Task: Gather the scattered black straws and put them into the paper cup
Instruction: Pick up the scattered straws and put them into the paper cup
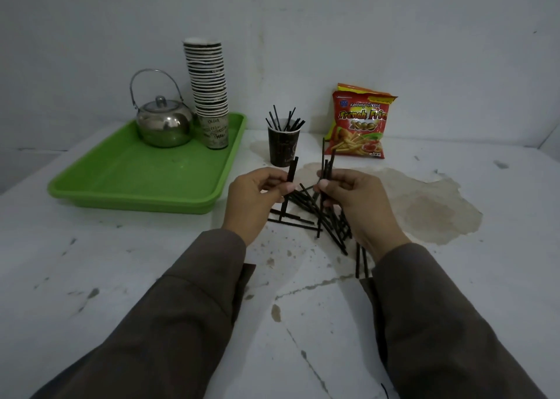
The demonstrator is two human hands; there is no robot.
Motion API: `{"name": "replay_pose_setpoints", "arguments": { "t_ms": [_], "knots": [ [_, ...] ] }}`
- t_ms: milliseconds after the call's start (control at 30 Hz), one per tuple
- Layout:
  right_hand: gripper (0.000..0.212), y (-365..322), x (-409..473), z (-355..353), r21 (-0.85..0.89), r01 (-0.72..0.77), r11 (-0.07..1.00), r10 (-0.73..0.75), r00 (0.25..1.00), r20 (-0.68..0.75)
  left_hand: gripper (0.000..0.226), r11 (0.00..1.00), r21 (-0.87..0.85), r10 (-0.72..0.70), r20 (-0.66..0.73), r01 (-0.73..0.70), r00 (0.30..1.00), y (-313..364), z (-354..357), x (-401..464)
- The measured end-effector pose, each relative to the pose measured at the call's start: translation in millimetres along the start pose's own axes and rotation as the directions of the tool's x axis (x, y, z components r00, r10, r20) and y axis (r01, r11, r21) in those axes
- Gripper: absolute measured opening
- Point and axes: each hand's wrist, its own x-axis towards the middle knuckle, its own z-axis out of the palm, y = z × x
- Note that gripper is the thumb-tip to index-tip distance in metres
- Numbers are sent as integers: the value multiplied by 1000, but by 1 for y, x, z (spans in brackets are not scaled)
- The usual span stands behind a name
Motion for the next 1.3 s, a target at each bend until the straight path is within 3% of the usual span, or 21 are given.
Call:
{"name": "replay_pose_setpoints", "arguments": {
  "t_ms": [133,333,433,533,633,800,1067,1300],
  "knots": [
    [14,-1,-3,7,-39,67,997,-66,997,42,14,998,-54,-12,-2,12,1000,1,-2,0],
    [4,2,-3,3,-230,72,971,-54,995,83,18,999,41,-34,72,31,997,-4,-3,-2],
    [15,5,-4,4,-340,91,936,-47,990,135,14,994,106,-40,101,29,994,-7,-6,-2],
    [19,7,-3,6,-337,76,938,-28,989,143,16,992,116,-70,116,56,991,-6,-8,-1],
    [4,2,3,5,-303,37,952,-1,993,119,17,995,30,-93,124,90,988,0,-8,1],
    [9,-27,33,5,-282,80,956,-53,993,103,23,997,-5,-74,46,74,996,17,-14,27],
    [11,-73,118,28,-270,136,953,-147,989,-21,19,994,111,13,-13,-12,1000,51,-24,111],
    [16,-73,172,45,-428,140,893,-215,968,-131,17,961,270,68,-7,-63,998,49,-19,165]
  ]
}}
